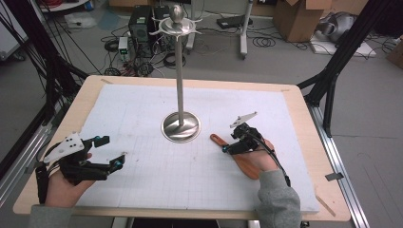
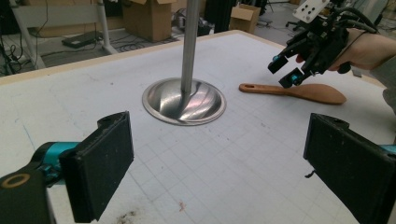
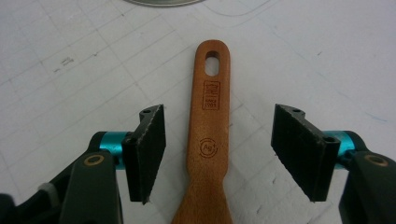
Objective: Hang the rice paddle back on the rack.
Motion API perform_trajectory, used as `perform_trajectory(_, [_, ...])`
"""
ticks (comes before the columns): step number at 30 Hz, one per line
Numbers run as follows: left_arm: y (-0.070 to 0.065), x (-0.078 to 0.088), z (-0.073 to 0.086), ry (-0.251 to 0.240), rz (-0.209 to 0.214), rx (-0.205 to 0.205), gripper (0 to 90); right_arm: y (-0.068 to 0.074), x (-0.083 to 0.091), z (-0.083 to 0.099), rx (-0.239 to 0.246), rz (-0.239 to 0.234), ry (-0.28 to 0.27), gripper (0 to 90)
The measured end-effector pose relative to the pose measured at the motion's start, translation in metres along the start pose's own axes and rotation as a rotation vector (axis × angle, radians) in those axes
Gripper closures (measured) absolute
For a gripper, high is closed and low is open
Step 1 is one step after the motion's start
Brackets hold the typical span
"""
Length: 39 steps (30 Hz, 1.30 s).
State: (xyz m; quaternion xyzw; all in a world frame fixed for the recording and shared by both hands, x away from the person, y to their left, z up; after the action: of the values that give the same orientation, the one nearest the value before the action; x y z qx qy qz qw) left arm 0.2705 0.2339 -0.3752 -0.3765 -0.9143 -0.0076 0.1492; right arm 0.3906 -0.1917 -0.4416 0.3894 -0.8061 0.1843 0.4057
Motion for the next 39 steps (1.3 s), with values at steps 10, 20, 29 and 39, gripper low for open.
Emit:
perform_trajectory(10, [0.001,0.006,0.002,-0.002,-0.013,0.007,8.8,0.000,-0.009,-0.002,-0.007,-0.002,0.044,42.5])
perform_trajectory(20, [0.002,0.008,0.002,-0.001,-0.015,0.006,8.8,0.001,-0.015,-0.001,-0.009,-0.007,0.079,46.6])
perform_trajectory(29, [0.002,0.008,0.002,0.003,-0.015,0.004,8.8,0.001,-0.016,0.001,0.012,0.014,0.110,50.7])
perform_trajectory(39, [0.003,0.007,0.002,0.003,-0.015,0.002,8.8,0.004,-0.016,0.001,0.011,0.001,0.117,56.1])
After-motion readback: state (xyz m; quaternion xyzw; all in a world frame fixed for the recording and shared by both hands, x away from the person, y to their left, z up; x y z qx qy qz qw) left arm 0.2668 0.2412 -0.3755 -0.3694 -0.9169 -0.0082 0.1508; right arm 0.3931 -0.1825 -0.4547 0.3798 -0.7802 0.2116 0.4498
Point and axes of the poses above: each handheld gripper's, and its own axes: x roughly backward along the jaws, z roughly out of its underside, y roughly to its left, the point moved 4 cm from there along -x, roughly forward along the jaws, and after that the axes turned 1 degree about -z, right-handed, at the moved point
